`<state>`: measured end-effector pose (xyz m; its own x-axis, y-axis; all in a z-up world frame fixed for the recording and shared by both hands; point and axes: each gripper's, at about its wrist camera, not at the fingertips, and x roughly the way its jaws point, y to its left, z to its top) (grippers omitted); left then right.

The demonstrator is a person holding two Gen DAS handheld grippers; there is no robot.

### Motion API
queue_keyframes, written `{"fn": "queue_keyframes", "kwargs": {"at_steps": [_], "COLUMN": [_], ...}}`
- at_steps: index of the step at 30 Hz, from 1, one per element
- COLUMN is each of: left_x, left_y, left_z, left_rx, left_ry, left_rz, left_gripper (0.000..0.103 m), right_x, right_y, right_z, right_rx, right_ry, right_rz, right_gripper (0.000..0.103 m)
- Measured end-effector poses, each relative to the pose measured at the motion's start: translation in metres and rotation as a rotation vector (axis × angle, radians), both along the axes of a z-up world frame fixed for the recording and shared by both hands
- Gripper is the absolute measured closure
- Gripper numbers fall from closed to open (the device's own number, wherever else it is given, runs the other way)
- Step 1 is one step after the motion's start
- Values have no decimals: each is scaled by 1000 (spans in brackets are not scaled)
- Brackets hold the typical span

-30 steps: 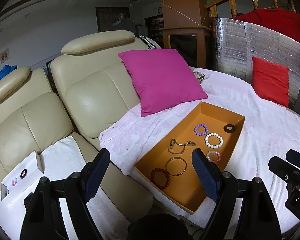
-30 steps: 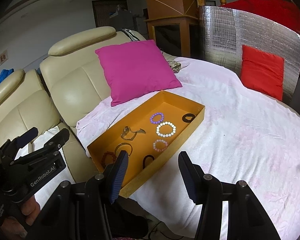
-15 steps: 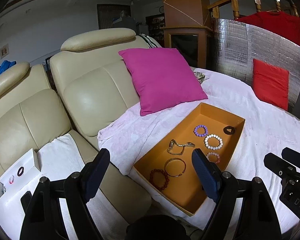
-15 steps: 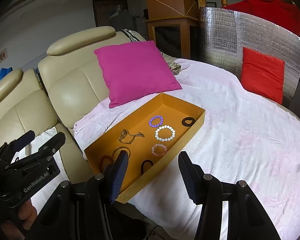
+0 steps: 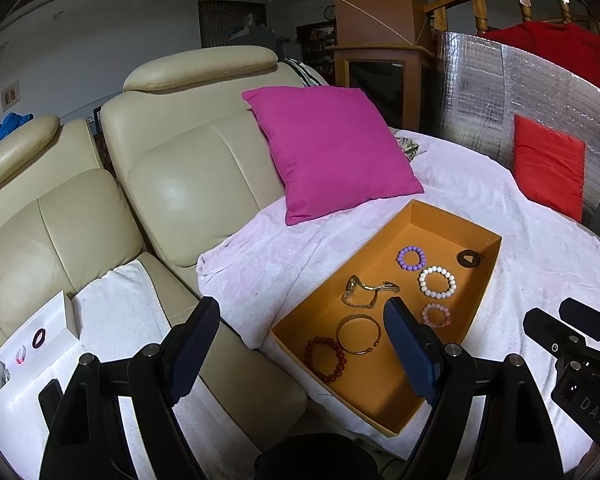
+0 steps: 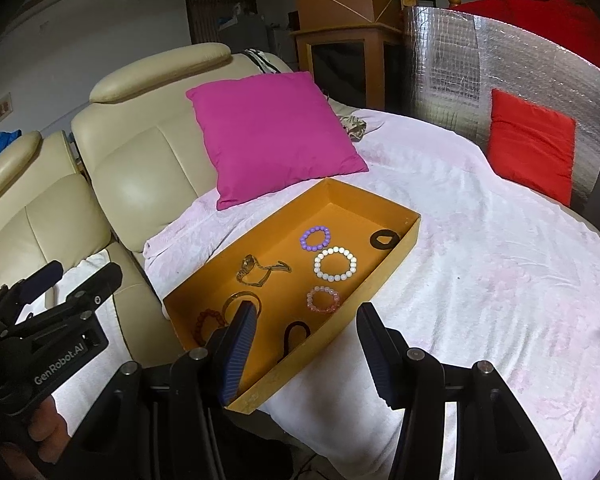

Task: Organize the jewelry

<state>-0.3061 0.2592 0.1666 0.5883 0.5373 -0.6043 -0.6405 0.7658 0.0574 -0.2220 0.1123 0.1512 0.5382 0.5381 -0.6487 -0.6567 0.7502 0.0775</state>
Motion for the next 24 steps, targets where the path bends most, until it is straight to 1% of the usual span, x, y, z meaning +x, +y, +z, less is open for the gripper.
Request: {"fn": "queue_keyframes", "kwargs": {"at_steps": [10, 16, 21, 24], "left_x": [6, 14, 28, 51], "left_y": [2, -4, -24, -53], "left_z": [-2, -4, -2, 0], "left_rx": [2, 17, 55, 71], "left_ry": [15, 38, 54, 64], "left_rz": [8, 12, -13, -88], "left_gripper": [19, 19, 19, 19], "right_x": [7, 16, 32, 50], "right_y": [5, -1, -26, -60], "right_z": [-5, -12, -16, -20], "right_rx": [2, 21, 63, 89], "right_ry": [-2, 18, 39, 39], "right_rz": [7, 6, -28, -89], "right_gripper": [47, 47, 47, 47]}}
